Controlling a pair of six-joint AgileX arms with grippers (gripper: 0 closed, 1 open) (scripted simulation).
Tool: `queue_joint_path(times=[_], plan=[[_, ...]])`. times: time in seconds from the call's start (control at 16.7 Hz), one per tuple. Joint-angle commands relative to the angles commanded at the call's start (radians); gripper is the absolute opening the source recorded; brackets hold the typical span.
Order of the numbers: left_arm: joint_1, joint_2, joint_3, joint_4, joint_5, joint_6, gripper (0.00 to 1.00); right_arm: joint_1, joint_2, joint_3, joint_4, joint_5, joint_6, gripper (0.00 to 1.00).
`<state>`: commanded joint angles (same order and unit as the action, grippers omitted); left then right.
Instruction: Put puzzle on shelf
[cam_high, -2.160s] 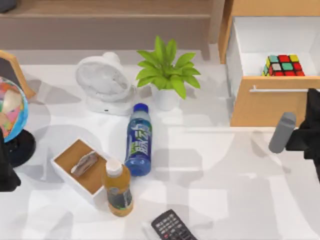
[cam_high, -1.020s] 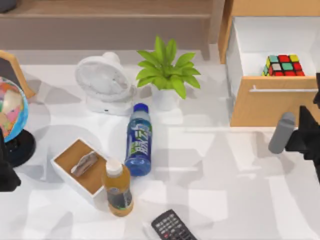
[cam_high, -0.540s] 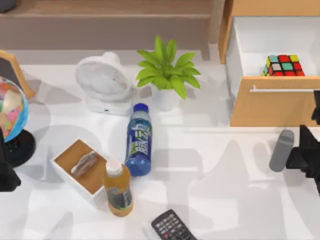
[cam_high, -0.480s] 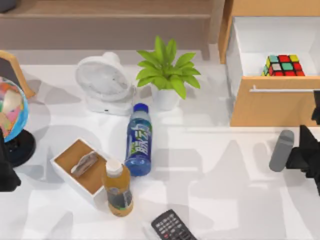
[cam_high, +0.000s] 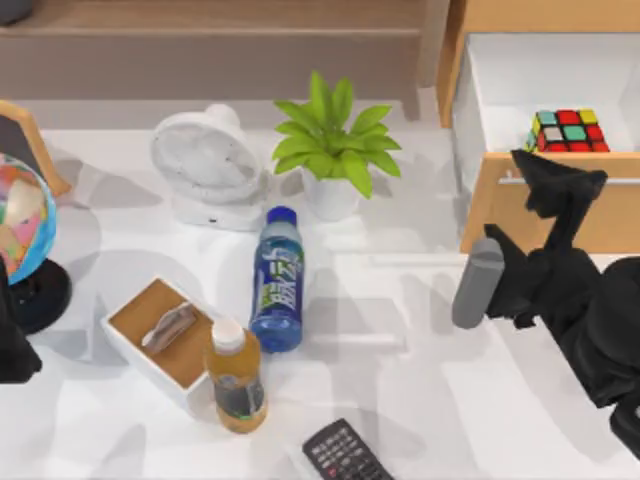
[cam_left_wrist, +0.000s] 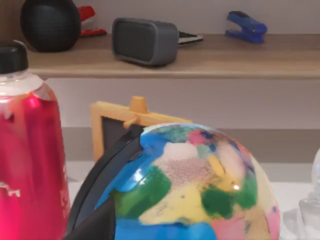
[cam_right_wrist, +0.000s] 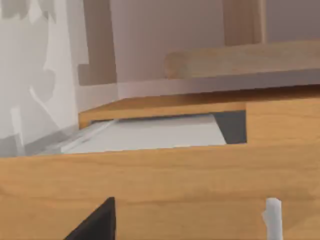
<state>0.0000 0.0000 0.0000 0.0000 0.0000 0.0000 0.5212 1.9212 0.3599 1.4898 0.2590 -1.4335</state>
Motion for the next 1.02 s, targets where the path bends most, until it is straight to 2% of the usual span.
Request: queue_joint_path(times=[0.24,0.54,0.78,1.02], plan=[[0.000,0.000,0.000,0.000,0.000,0.000,1.00,0.116,-0.056,0.232,-0.379,-0.107,0.161,1.00],[0.000,0.000,0.000,0.000,0.000,0.000,1.00,0.169,-0.071,0.627,-1.008,-0.223,0.442,1.00],[0.000,0.000,0.000,0.000,0.000,0.000,1.00,0.102,-0.026,0.999,-1.564,-0.271,0.711,1.00],[0.000,0.000,0.000,0.000,0.000,0.000,1.00,-0.039,0.084,1.379,-2.097,-0.281,0.991,1.00]])
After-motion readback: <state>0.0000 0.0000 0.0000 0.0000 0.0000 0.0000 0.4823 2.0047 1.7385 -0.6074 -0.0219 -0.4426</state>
